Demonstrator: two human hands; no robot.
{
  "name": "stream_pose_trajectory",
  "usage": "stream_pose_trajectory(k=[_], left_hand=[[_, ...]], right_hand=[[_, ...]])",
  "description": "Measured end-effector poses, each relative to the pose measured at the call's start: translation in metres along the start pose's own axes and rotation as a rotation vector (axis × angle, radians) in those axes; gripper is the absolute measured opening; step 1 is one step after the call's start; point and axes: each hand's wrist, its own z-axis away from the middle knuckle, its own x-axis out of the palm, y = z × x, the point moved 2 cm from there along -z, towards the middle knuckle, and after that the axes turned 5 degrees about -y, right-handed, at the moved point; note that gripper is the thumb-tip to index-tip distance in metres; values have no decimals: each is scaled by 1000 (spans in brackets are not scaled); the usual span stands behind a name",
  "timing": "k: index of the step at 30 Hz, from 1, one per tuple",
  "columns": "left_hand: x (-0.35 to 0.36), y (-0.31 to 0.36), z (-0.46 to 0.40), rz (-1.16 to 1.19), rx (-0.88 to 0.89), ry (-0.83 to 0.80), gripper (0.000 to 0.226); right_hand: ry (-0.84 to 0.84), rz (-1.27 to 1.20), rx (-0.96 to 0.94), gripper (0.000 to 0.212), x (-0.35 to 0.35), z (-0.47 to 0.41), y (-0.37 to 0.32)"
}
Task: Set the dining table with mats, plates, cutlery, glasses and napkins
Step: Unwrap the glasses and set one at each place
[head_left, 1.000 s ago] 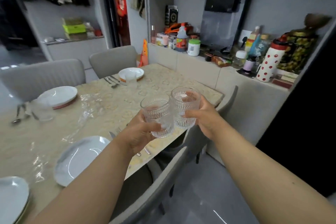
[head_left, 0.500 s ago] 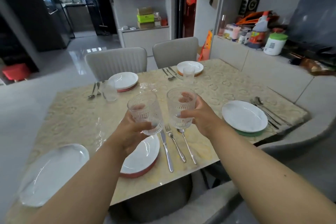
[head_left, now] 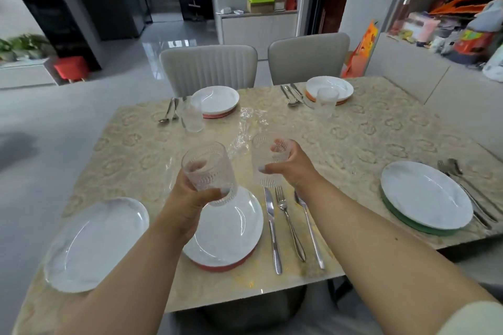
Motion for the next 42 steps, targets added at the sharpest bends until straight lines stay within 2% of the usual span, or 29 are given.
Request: stream_pose_trajectory(k=[6,13,26,42], left_hand=[[-23,-30,-11,-35,0,135,90],[-46,-54,-19,-123,10,185,96],[-65,-73,-26,-147,-5,155,85],[-60,-73,-21,-135,-48,173,95]], right_hand=[[-42,77,27,88,14,-39,34],[-63,182,33,80,26,-64,65],[-69,321,45,80,35,-84,82],[-34,406,78,85,33,-84,83]])
